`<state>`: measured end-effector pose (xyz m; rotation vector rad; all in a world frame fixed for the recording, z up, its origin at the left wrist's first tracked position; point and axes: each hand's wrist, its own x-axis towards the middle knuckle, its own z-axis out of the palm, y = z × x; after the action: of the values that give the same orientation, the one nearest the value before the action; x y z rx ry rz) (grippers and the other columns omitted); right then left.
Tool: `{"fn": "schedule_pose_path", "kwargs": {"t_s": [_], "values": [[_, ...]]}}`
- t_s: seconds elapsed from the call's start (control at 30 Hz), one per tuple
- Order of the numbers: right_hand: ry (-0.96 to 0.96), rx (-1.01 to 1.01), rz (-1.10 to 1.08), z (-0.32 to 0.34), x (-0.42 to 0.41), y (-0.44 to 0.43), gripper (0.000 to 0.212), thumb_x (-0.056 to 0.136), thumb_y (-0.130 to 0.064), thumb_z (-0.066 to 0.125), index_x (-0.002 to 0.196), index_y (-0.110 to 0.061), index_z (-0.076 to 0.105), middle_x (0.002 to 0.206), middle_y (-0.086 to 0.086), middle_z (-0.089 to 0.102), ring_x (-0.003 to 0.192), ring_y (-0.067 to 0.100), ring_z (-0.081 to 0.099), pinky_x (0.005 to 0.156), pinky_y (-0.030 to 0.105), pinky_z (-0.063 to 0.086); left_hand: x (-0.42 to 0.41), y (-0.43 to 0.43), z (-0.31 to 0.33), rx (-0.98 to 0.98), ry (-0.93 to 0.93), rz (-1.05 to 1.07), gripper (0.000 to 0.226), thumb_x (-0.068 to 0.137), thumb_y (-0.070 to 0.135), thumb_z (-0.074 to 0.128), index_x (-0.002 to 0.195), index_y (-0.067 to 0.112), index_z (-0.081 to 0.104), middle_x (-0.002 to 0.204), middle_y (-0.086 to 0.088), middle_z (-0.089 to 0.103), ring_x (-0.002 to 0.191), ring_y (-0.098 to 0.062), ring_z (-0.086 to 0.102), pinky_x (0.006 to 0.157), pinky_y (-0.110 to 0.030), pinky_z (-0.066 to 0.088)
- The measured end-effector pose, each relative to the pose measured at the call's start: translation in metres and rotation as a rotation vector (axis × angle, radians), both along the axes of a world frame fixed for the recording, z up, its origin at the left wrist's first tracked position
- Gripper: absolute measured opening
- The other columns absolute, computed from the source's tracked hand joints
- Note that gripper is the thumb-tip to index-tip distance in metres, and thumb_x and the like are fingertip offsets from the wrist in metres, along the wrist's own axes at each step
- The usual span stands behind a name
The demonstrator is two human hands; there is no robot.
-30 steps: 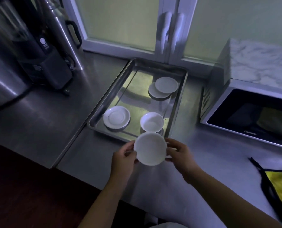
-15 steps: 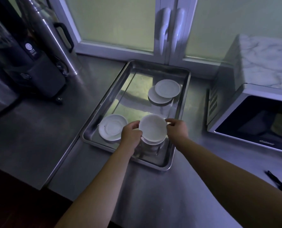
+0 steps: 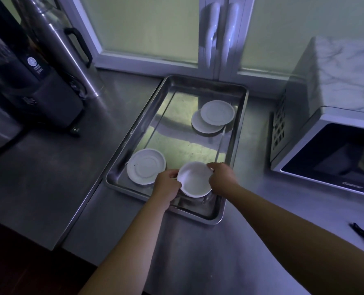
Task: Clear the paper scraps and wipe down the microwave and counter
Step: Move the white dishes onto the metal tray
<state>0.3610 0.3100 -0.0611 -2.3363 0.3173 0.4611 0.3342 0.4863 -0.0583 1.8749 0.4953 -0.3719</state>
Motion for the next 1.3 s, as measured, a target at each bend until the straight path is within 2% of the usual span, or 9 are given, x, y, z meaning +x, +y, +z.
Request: {"fn": "schedule_pose_path", "kwargs": {"t_s": [0.17,0.3,0.37,0.67,0.77,0.9,1.0,1.1,1.3], "values": [[0.025,-0.086,0.174,-0.001,0.000,0.000,0.064,0.094,-0.005,0.048,0.149,-0.037,0.042,0.141,0.008,0.051,0.111,0.029,0.061,0.085,0.033,0.056,-0.009,0.002,0.004,0.026,0.027,0.003,0.071,0.080,-0.014,0.057,0.143,0.018,0.047,0.117,0.000,0.065,0.111,-0.025,0.059,0.094,-0.040,0.052],[-0.028,-0.082,0.258,0.017,-0.014,-0.003,0.068,0.097,-0.014,0.051,0.156,-0.033,0.024,0.143,0.012,0.045,0.126,0.033,0.051,0.100,0.043,0.049,-0.015,-0.005,0.018,0.138,0.009,-0.042,0.045,0.083,-0.005,0.059,0.122,0.018,0.059,0.118,-0.006,0.064,0.117,-0.032,0.058,0.097,-0.046,0.051],[-0.120,-0.007,0.215,0.034,-0.033,-0.015,0.064,0.094,-0.021,0.057,0.154,-0.027,0.033,0.145,0.009,0.043,0.132,0.030,0.047,0.107,0.038,0.042,-0.018,-0.013,0.030,0.213,-0.028,-0.015,0.051,0.086,0.003,0.059,0.135,0.016,0.053,0.136,-0.006,0.056,0.125,-0.031,0.052,0.099,-0.042,0.047],[-0.268,0.317,-0.374,0.074,-0.199,-0.195,0.014,0.091,-0.015,0.069,0.103,-0.022,0.074,0.103,-0.011,0.071,0.094,0.003,0.065,0.073,0.010,0.047,-0.086,-0.182,0.072,-0.096,-0.268,-0.261,0.021,0.091,0.011,0.065,0.094,0.031,0.069,0.093,0.010,0.072,0.083,0.000,0.066,0.077,-0.012,0.049],[-0.296,0.337,-0.642,0.077,-0.262,-0.276,0.016,0.089,-0.006,0.069,0.090,-0.020,0.077,0.085,-0.005,0.076,0.077,0.005,0.066,0.069,0.020,0.048,-0.122,-0.266,0.063,-0.149,-0.162,-0.503,0.024,0.091,0.010,0.063,0.094,0.033,0.069,0.096,0.007,0.073,0.091,-0.009,0.068,0.083,-0.024,0.051],[-0.302,0.361,-0.958,0.071,-0.334,-0.369,0.020,0.089,-0.001,0.066,0.085,-0.017,0.077,0.081,0.002,0.075,0.074,0.019,0.064,0.074,0.036,0.048,-0.168,-0.364,0.053,-0.105,-0.063,-0.791,0.021,0.089,0.016,0.061,0.095,0.034,0.071,0.096,0.010,0.071,0.085,0.005,0.064,0.076,-0.007,0.046],[-0.306,0.381,-1.114,0.061,-0.375,-0.426,0.018,0.089,-0.001,0.066,0.085,-0.016,0.076,0.080,0.004,0.075,0.077,0.020,0.066,0.073,0.039,0.049,-0.192,-0.426,0.044,-0.020,-0.015,-0.924,0.027,0.085,0.015,0.061,0.097,0.039,0.068,0.103,0.012,0.068,0.092,0.004,0.062,0.086,-0.012,0.048],[-0.305,0.388,-1.237,0.045,-0.398,-0.476,0.014,0.089,-0.002,0.067,0.092,-0.013,0.075,0.088,0.007,0.074,0.078,0.019,0.064,0.071,0.035,0.049,-0.202,-0.477,0.032,0.113,-0.071,-1.001,0.032,0.083,0.018,0.062,0.100,0.045,0.061,0.111,0.018,0.061,0.093,0.016,0.056,0.073,-0.002,0.040],[-0.230,0.262,-1.149,0.022,-0.383,-0.575,0.033,0.087,-0.014,0.072,0.120,-0.011,0.067,0.119,0.005,0.065,0.103,0.022,0.062,0.077,0.034,0.051,-0.207,-0.552,0.009,0.497,-0.021,-1.214,0.071,0.089,0.029,0.060,0.153,0.028,0.029,0.161,-0.001,0.018,0.148,-0.023,0.018,0.118,-0.034,0.025]]}}
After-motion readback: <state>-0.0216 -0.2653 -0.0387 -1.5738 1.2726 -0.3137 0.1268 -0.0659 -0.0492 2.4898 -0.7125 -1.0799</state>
